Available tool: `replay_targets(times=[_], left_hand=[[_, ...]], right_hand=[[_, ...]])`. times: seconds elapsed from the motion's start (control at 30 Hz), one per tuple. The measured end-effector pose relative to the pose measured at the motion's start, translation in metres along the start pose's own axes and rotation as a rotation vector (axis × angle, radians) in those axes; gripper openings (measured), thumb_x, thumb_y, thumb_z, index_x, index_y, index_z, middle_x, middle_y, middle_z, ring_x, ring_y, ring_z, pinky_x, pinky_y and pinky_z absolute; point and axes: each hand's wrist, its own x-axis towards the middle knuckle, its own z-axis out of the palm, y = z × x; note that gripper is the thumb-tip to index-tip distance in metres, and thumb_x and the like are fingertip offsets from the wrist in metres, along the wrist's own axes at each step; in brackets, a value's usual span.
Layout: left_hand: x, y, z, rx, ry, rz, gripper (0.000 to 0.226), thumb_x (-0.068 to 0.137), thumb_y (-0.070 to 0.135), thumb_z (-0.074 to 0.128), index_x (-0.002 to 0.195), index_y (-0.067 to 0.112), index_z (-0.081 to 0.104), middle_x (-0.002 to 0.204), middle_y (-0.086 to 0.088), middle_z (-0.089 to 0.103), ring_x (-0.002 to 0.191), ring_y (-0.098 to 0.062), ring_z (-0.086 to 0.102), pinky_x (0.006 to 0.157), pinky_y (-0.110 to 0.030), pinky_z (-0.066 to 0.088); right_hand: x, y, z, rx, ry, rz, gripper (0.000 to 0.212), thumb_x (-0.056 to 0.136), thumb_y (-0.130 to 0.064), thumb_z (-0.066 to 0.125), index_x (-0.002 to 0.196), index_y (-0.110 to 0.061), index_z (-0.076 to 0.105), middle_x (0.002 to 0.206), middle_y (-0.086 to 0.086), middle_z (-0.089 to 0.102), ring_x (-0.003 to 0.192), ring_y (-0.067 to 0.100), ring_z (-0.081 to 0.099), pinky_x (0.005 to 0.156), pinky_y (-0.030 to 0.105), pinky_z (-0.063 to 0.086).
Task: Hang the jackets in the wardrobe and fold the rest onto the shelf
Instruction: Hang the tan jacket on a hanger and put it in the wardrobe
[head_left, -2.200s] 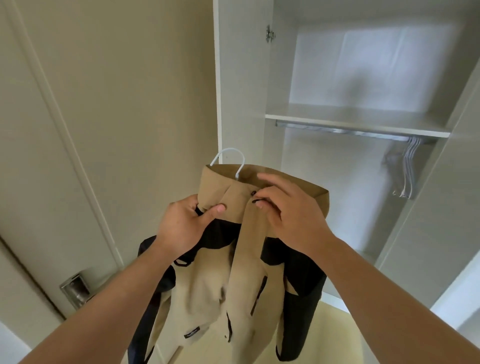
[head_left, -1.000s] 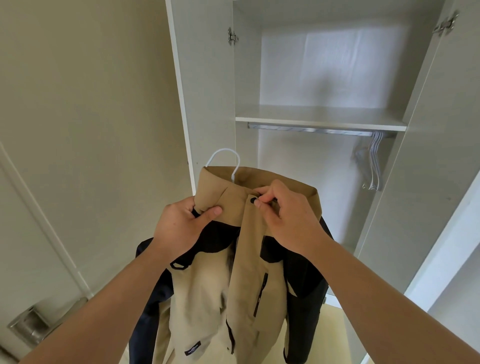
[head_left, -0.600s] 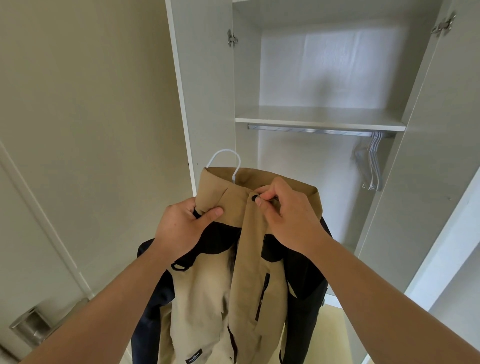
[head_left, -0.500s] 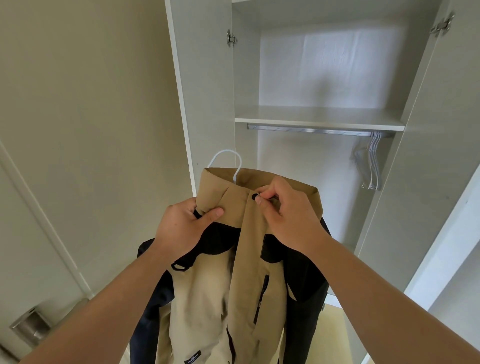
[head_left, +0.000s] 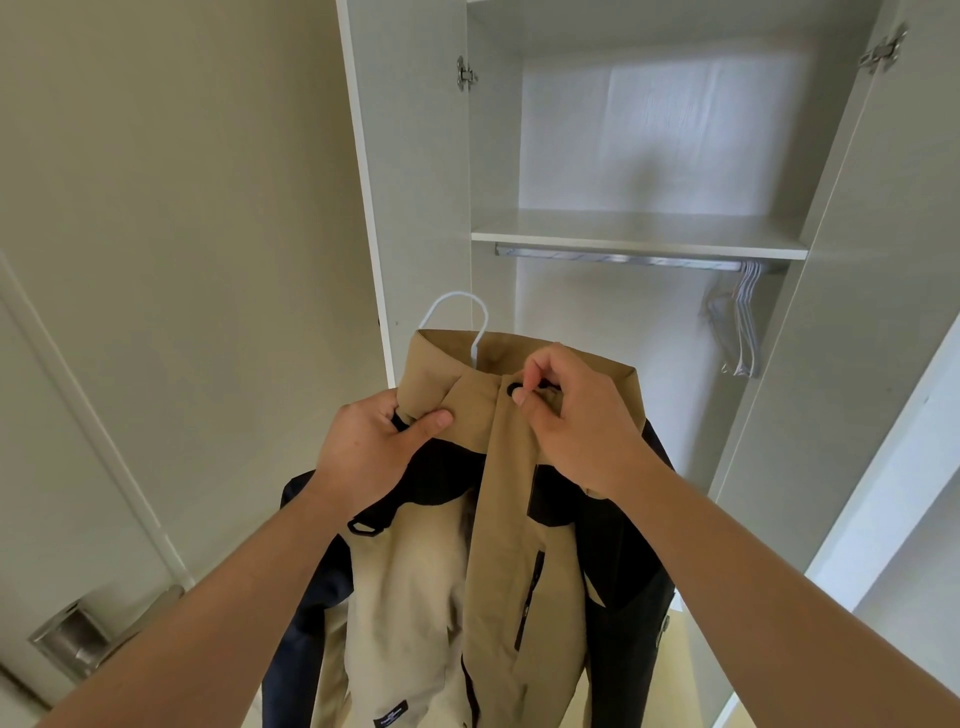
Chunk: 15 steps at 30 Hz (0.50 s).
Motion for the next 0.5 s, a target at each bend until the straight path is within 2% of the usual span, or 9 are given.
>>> replay_targets(times=[0.1, 0.2, 0.3, 0.37, 0.5], left_hand=[[-0.002, -0.001, -0.001, -0.014, -0.003, 0.000, 0.049, 0.068, 0.073, 0.064, 0.076, 0.025, 0.068, 0.070, 0.008, 0.071, 0.063, -0.010, 0.066, 0.058, -0.021, 0.054], [-0.003, -0.001, -0.001, -0.013, 0.004, -0.005, 0.043, 0.071, 0.069, 0.066, 0.076, 0.027, 0.068, 0.070, 0.011, 0.070, 0.063, -0.005, 0.066, 0.056, -0.016, 0.050], [-0.002, -0.003, 0.000, -0.008, 0.007, -0.017, 0.032, 0.078, 0.060, 0.072, 0.080, 0.028, 0.070, 0.073, 0.012, 0.072, 0.067, -0.005, 0.068, 0.061, -0.020, 0.053], [-0.002, -0.004, 0.000, -0.018, 0.005, -0.015, 0.032, 0.078, 0.059, 0.072, 0.082, 0.027, 0.071, 0.075, 0.011, 0.073, 0.069, -0.005, 0.069, 0.064, -0.022, 0.055], [-0.003, -0.001, -0.001, -0.046, 0.006, 0.002, 0.042, 0.069, 0.068, 0.066, 0.080, 0.027, 0.070, 0.073, 0.014, 0.072, 0.067, -0.003, 0.067, 0.058, -0.013, 0.050]], right_hand=[[-0.001, -0.003, -0.002, 0.072, -0.013, 0.037, 0.027, 0.096, -0.017, 0.066, 0.095, -0.041, 0.053, 0.095, -0.023, 0.066, 0.103, -0.008, 0.060, 0.081, 0.001, 0.042], [-0.004, -0.006, -0.007, 0.088, -0.045, 0.012, 0.027, 0.094, -0.021, 0.068, 0.111, -0.040, 0.062, 0.099, -0.027, 0.068, 0.102, -0.006, 0.063, 0.083, 0.004, 0.045], [-0.007, -0.003, -0.010, 0.091, -0.034, -0.030, 0.020, 0.093, -0.019, 0.071, 0.108, -0.032, 0.071, 0.101, -0.024, 0.070, 0.103, -0.002, 0.065, 0.089, 0.010, 0.049], [-0.009, -0.001, -0.010, 0.077, -0.030, -0.027, 0.016, 0.092, -0.020, 0.072, 0.105, -0.030, 0.071, 0.100, -0.023, 0.070, 0.102, -0.001, 0.065, 0.089, 0.012, 0.050], [-0.012, 0.000, -0.008, -0.004, -0.019, -0.060, 0.009, 0.094, -0.025, 0.070, 0.101, -0.030, 0.068, 0.099, -0.024, 0.068, 0.099, -0.003, 0.064, 0.087, 0.010, 0.048]])
